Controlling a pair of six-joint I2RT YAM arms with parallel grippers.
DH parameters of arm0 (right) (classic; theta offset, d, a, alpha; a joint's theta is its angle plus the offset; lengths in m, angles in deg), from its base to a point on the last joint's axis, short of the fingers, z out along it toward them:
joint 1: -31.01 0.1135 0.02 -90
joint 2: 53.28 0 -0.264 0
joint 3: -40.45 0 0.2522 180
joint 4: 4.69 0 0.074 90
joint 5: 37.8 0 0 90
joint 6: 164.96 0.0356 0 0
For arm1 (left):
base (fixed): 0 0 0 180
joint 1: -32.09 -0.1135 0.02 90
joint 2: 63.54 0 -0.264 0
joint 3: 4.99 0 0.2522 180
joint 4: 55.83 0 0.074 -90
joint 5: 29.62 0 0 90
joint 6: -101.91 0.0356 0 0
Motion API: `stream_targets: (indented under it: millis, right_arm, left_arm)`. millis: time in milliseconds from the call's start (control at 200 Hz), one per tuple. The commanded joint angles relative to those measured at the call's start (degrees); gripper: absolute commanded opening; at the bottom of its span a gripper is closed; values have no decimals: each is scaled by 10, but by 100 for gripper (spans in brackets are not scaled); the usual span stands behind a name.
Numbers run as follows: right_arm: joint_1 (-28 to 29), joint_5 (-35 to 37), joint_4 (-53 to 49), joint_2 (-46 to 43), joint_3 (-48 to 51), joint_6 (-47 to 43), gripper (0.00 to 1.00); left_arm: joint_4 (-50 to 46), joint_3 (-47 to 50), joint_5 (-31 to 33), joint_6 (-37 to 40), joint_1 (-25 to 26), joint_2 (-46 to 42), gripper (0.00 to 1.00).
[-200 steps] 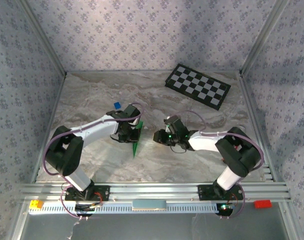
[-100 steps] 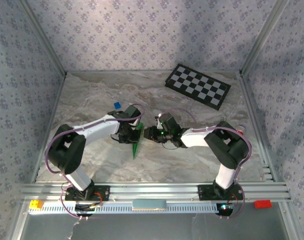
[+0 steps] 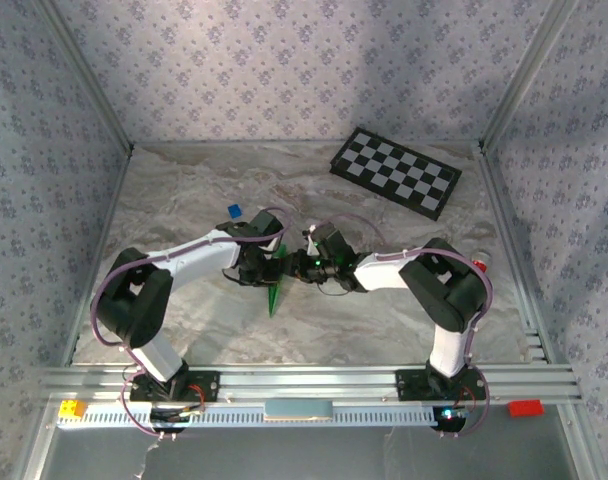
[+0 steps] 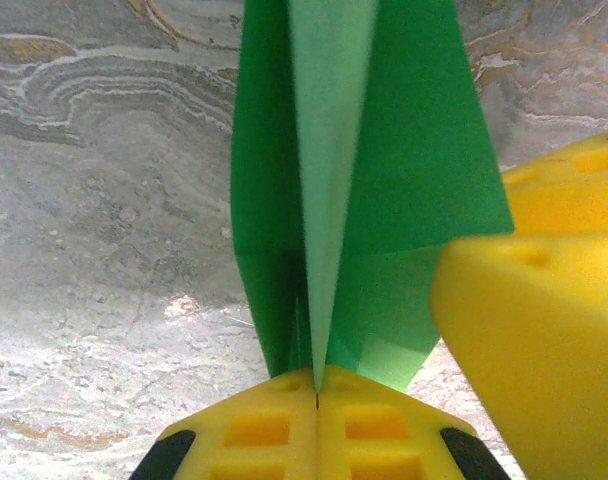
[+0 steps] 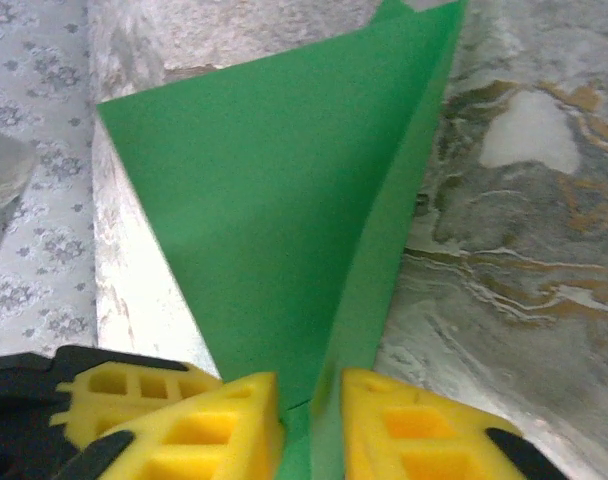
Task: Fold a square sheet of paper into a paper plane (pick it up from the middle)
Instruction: Move a paper plane to the center of the table.
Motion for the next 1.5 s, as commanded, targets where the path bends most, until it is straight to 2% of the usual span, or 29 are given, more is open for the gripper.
stream_targets:
  millis: [0, 185, 610, 1494]
  right_arm:
    - [3, 14, -21, 11, 1, 2, 19]
    - [2, 10, -20, 14, 3, 2, 12]
    - [0, 11, -17, 18, 8, 5, 11]
    - [-3, 8, -10, 18, 16, 8, 12]
  left_arm:
    - [0, -3, -8, 6, 4, 10, 0]
    - [6, -5, -14, 3, 3, 19, 4]
    - [20, -4, -23, -1, 3, 21, 14]
    - [39, 8, 2, -6, 14, 37, 15]
